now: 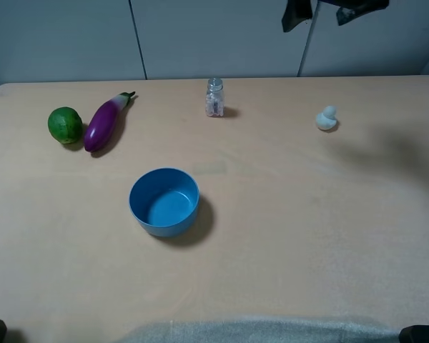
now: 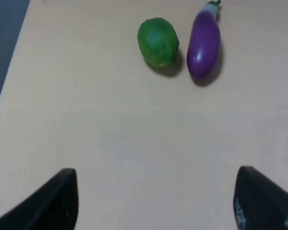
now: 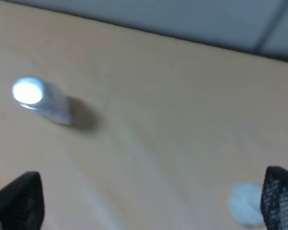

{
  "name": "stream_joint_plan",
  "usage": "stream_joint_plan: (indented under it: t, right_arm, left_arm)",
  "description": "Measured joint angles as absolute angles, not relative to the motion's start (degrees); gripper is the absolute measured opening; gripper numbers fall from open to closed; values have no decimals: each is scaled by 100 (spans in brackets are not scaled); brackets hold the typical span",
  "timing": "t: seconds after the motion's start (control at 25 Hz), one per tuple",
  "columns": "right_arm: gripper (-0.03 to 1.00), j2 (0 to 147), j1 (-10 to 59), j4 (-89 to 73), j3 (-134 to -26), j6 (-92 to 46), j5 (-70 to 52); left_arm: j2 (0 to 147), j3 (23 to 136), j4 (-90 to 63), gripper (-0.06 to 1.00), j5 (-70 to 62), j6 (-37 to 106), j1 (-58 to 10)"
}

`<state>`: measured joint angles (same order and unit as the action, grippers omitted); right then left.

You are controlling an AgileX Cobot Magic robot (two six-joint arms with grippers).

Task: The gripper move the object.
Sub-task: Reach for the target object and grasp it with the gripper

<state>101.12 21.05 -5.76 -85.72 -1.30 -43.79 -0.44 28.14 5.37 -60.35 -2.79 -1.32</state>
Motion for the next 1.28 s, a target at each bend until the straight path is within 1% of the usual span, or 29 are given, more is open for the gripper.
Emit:
stream_joint_plan:
  t: [0.32, 0.56, 0.76, 1.28]
  right_arm:
    - [68, 10852, 2789, -548, -9082, -130, -4357]
    - [68, 11254, 3113, -491, -9351, -130, -4329]
    - [68, 11541, 3237, -470, -9530, -130, -4259]
    - [68, 12410, 3308, -418, -10078, -130, -4217]
  left_arm:
    - [-44, 2814, 537, 74, -6035, -279, -132]
    - [-44, 2814, 537, 74, -6035, -279, -132]
    - [-44, 2814, 537, 74, -6035, -279, -132]
    - [-44, 2814, 537, 74, -6035, -279, -132]
